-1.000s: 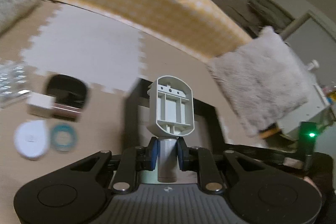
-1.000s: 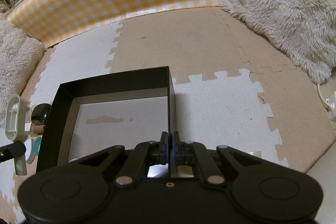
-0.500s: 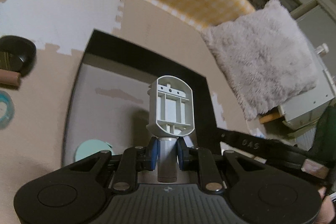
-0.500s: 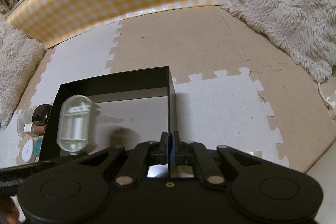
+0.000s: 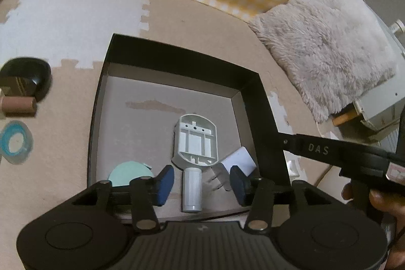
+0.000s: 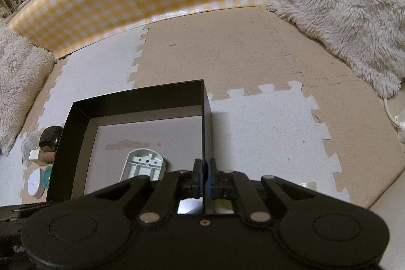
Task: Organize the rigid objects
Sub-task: 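Lift the grey-white device into the black box and open the left tool, then raise the left tool away from the box toward the remaining items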
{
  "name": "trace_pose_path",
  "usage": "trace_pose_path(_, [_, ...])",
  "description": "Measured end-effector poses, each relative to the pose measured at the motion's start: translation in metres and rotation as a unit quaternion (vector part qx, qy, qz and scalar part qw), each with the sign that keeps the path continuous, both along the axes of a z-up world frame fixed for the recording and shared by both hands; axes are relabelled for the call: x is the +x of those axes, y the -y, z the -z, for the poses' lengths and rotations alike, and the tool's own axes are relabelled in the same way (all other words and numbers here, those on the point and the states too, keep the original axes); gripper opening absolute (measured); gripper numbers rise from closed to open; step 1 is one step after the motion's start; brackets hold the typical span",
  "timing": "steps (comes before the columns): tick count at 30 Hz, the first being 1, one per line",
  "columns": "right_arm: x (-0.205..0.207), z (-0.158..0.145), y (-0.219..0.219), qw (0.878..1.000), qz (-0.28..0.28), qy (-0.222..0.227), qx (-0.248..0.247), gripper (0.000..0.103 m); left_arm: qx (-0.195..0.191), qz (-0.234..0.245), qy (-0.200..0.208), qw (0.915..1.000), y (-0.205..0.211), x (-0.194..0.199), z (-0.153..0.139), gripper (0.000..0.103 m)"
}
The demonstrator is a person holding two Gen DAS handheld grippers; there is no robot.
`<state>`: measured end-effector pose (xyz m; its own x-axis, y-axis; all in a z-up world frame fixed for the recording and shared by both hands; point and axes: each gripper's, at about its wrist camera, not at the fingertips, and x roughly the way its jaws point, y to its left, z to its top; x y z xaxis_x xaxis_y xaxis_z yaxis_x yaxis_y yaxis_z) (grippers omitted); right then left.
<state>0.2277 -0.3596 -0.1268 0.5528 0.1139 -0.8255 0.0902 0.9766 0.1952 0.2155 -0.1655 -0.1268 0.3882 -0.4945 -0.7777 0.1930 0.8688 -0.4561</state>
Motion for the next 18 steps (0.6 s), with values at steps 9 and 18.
trace_pose_path(9, [0.0,0.0,0.0,1.0,0.0,0.0,0.001,0.005,0.013,0.017,0.014,0.9997,0.002,-0.009,-0.013,0.08])
trace_pose_path(18, [0.0,0.0,0.0,1.0,0.0,0.0,0.002,0.005,0.033,0.027,0.046,0.9981,-0.007,-0.02,-0.031,0.096])
